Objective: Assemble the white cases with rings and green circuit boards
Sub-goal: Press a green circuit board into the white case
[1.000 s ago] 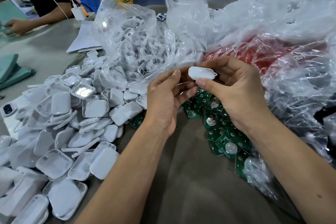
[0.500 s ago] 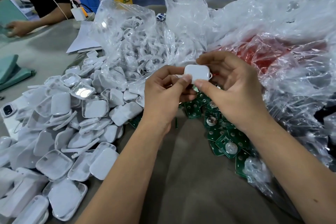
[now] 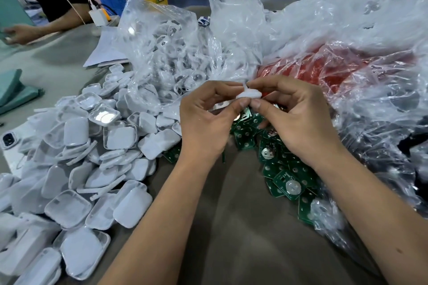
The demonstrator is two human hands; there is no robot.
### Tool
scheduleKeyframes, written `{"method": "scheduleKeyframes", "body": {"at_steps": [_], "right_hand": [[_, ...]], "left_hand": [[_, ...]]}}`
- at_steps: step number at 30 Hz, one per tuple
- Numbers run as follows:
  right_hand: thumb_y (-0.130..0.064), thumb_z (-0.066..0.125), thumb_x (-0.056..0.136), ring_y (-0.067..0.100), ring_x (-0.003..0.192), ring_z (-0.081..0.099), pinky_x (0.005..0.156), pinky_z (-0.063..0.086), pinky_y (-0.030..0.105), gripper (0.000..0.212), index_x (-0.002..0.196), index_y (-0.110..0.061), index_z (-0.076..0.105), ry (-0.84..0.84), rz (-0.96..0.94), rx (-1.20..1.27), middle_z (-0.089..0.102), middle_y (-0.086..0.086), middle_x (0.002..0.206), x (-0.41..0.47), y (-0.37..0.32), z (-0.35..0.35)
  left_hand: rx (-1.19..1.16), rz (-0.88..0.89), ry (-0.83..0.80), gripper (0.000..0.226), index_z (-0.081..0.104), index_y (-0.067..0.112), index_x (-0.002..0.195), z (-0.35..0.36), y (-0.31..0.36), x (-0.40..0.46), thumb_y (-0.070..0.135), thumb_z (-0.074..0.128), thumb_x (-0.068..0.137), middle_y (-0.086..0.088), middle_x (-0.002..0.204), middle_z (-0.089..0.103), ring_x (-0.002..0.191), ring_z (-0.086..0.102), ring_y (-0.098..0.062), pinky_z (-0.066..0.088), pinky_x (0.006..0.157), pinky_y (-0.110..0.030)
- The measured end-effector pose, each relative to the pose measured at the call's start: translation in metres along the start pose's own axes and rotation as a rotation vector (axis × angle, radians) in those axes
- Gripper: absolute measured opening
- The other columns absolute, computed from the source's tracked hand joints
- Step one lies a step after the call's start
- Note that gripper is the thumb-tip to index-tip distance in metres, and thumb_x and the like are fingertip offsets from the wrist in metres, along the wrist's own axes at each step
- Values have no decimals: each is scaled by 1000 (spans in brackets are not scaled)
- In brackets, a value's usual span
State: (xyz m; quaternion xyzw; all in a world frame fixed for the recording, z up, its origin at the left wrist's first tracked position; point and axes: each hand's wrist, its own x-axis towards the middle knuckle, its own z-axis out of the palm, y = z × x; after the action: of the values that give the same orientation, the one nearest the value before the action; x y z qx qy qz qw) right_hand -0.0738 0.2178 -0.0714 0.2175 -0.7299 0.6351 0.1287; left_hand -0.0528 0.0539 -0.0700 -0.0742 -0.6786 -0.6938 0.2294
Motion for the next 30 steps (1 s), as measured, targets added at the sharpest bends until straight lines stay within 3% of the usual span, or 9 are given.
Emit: {"method": "scheduleKeyframes", "body": {"at_steps": [2, 7, 12, 16, 21, 26, 30], "right_hand": [[-3, 79, 90, 22, 84, 76, 59, 63, 33, 24, 111, -15, 79, 6, -12, -3, 78, -3, 99, -1, -1, 1], [-5, 80, 89, 20, 71, 76, 58, 64, 37, 24, 112, -11, 79, 53, -45, -79, 78, -1, 92, -3, 0, 1], [-2, 78, 90, 20, 79, 77, 58, 64, 31, 22, 109, -13, 78, 98, -101, -27, 69, 5, 105, -4, -1, 5], [-3, 77, 91, 19, 72, 77, 57, 65, 34, 16, 104, -10, 78, 115, -63, 29, 66, 8, 99, -5, 1, 10], [3, 79, 88, 20, 76, 78, 59, 65, 34, 10, 97, -2, 78, 149, 34, 50, 64, 13, 99, -7, 4, 15], [5, 78, 87, 21, 78, 78, 62, 65, 33, 8, 90, -2, 76, 138, 106, 78, 62, 15, 100, -6, 4, 16], [9, 76, 87, 21, 77, 78, 63, 65, 33, 9, 89, 0, 75, 122, 137, 83, 62, 13, 99, -5, 4, 17]], "left_hand": [[-54, -7, -29, 14, 72, 5, 84, 1, 1, 0, -7, 79, 82, -11, 97, 78, 96, 75, -26, 62, 82, -43], [-116, -26, -53, 12, 67, 2, 89, 4, -1, -3, -9, 73, 87, -6, 99, 78, 88, 75, -18, 56, 72, -24], [-112, 7, -47, 11, 71, 1, 97, 6, -3, -3, -8, 69, 90, -8, 104, 77, 88, 75, -25, 57, 75, -31], [-108, -49, -15, 14, 74, 4, 99, 11, -8, -3, -6, 68, 91, -16, 99, 76, 88, 72, -37, 60, 83, -52], [-207, -201, 53, 12, 70, -1, 100, 21, -13, -9, -9, 65, 92, -14, 92, 76, 84, 69, -25, 57, 79, -37], [-208, -230, 95, 16, 72, 6, 92, 26, -14, -13, -9, 65, 91, -6, 96, 78, 99, 72, -33, 57, 91, -49], [-196, -262, 133, 14, 72, 3, 94, 27, -14, -16, -9, 65, 92, -15, 98, 77, 99, 73, -33, 58, 94, -53]]}}
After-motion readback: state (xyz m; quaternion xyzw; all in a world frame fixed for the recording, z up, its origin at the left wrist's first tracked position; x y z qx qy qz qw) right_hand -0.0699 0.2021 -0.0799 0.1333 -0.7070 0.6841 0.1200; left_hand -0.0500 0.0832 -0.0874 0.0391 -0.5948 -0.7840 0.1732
